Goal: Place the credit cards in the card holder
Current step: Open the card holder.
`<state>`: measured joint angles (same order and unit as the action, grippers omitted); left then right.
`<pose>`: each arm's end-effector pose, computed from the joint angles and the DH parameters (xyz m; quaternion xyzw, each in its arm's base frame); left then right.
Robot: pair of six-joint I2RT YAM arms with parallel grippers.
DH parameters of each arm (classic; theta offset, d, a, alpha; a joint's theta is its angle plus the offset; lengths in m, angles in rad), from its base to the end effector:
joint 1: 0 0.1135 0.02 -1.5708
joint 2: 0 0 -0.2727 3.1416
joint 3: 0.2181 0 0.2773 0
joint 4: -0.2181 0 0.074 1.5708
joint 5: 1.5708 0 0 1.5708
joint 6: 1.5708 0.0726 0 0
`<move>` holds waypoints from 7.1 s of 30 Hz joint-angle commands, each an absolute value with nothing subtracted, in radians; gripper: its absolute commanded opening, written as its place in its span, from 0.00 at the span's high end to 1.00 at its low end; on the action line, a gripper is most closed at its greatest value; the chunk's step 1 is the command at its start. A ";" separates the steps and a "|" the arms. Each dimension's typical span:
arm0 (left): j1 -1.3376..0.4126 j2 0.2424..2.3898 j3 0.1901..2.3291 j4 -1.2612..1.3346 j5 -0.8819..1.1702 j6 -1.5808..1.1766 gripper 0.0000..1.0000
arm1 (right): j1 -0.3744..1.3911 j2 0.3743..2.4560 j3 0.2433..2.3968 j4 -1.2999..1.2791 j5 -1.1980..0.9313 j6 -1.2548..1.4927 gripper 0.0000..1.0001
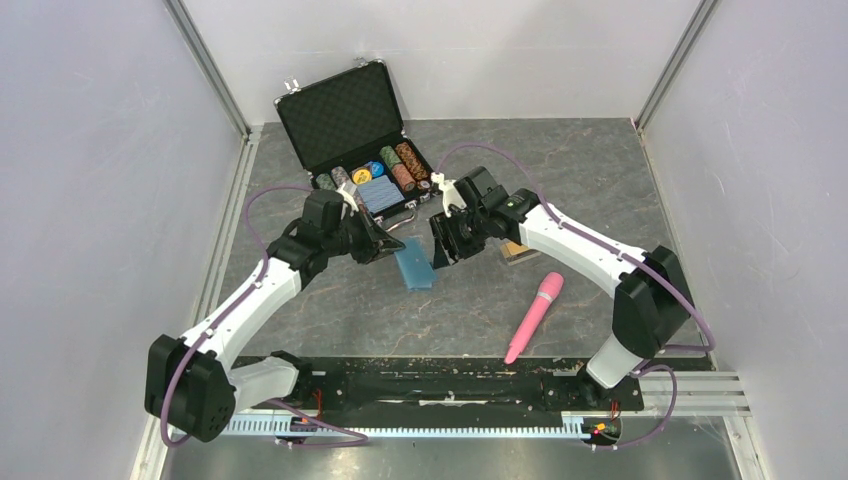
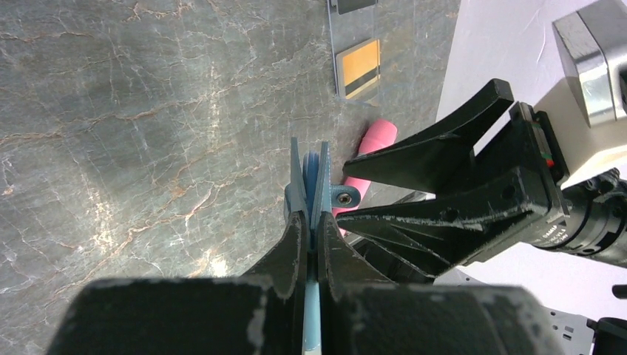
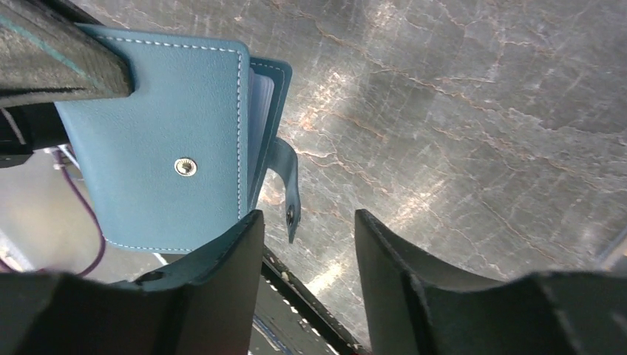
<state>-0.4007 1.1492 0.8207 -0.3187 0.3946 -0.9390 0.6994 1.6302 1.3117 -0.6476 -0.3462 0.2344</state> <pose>0.2621 -0.1414 0.2467 -0.1492 0.8695 -0.4088 0.2335 0.2849 0.2718 0.2409 -0.2666 0.9033 0.2788 0.1879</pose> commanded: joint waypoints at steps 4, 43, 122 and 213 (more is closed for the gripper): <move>-0.405 1.120 0.819 -0.275 0.407 -0.976 0.98 | 0.683 1.650 1.279 -0.536 -0.466 0.282 0.59; -0.402 0.992 0.979 -0.446 0.629 0.193 0.00 | 0.652 1.583 1.676 -0.765 -0.993 -0.146 1.00; -0.509 0.951 0.918 -0.093 0.255 -0.380 0.00 | 0.534 1.439 1.290 -0.257 -0.945 0.138 1.00; -0.488 1.210 0.910 -0.068 0.495 -0.411 0.25 | 0.423 1.369 0.988 0.204 -1.071 0.603 1.00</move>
